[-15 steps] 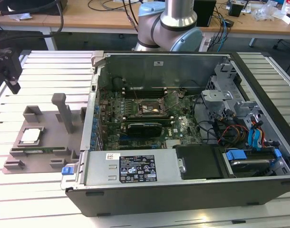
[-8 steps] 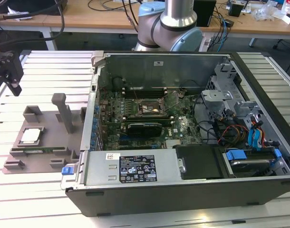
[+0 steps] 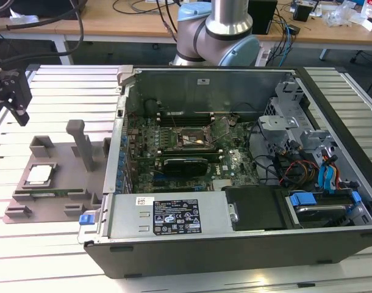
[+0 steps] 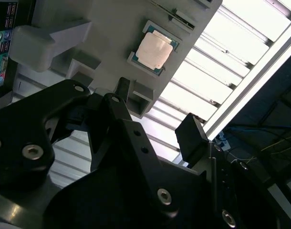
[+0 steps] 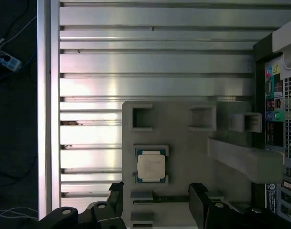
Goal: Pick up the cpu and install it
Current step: 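Pick up the cpu and move it towards the insertion slot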
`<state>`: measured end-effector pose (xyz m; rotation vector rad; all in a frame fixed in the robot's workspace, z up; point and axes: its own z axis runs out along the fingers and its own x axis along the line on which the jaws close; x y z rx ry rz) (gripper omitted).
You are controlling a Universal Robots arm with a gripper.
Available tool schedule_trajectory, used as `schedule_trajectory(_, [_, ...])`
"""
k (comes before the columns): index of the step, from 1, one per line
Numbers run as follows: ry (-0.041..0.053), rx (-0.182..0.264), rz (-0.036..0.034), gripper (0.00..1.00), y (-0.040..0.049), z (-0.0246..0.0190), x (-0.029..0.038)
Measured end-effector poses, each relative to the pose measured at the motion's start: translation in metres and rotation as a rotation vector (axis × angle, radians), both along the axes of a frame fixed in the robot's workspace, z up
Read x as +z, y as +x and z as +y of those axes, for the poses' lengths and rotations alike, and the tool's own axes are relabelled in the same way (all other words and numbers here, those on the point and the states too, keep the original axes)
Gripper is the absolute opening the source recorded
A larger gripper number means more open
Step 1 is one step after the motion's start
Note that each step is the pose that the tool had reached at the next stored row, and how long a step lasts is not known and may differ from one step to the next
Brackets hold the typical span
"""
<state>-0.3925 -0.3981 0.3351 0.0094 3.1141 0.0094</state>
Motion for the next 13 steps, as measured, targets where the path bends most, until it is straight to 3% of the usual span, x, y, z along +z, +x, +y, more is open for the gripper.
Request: schedule_trajectory(13, [0.0, 0.0, 0.0, 0.66, 0.0, 0.0, -0.0081])
